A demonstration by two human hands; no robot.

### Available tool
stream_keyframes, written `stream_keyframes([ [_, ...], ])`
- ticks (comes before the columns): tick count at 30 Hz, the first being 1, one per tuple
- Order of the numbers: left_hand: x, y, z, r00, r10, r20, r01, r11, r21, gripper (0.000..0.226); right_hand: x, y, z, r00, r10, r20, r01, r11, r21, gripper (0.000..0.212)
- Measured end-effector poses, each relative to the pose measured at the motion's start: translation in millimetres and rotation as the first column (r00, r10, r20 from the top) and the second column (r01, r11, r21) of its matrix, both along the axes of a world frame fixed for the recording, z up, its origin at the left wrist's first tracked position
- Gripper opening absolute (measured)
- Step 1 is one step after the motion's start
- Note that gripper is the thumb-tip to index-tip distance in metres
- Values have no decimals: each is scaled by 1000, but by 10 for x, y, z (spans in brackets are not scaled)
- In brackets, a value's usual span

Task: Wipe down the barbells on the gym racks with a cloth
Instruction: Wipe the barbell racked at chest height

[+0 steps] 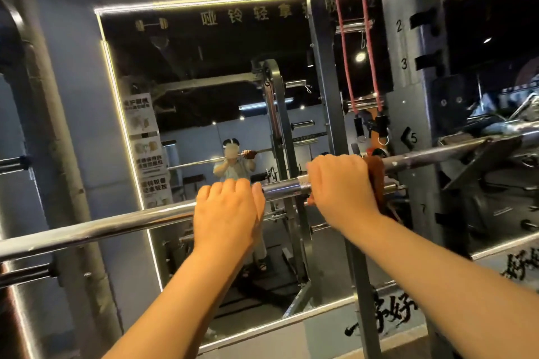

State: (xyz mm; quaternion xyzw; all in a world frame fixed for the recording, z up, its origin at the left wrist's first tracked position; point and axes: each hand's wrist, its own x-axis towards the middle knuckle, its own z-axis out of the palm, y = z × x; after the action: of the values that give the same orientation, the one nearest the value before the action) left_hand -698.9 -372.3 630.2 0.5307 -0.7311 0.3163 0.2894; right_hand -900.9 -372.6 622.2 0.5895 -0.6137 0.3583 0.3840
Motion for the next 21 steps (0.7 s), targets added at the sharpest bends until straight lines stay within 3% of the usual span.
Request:
stream_keyframes([
  [2,-179,-4,136,997,-11,79,9,999,33,38,63,-22,-200,983,128,129,-119,990,-78,31],
  [4,-362,-46,272,983,-62,174,53,997,56,29,92,2,-432,957,240,165,-225,969,-102,30],
  [7,-547,-147,343,953,-120,277,107,992,62,28,14,7,-573,976,218,19,-214,969,-119,45],
  [9,-584,-149,294,938,-109,329,107,994,25,24,-97,19,-384,982,173,-76,-182,975,-131,27],
  [10,-580,-139,272,937,-108,332,107,994,20,21,-133,34,-236,985,147,-88,-157,981,-114,19],
  [14,-559,-103,249,946,-129,299,126,992,31,20,-138,-40,142,996,91,-21,-89,994,65,48],
  [16,-564,-109,239,953,-123,277,122,992,19,23,-53,-48,65,994,101,48,-99,994,-40,45],
  [19,-565,-114,209,958,-99,269,108,994,-19,31,20,-90,-345,975,193,108,-172,969,-177,22],
  [21,-567,-133,206,958,-80,276,91,995,-27,32,49,-115,-541,972,218,92,-199,962,-186,33],
])
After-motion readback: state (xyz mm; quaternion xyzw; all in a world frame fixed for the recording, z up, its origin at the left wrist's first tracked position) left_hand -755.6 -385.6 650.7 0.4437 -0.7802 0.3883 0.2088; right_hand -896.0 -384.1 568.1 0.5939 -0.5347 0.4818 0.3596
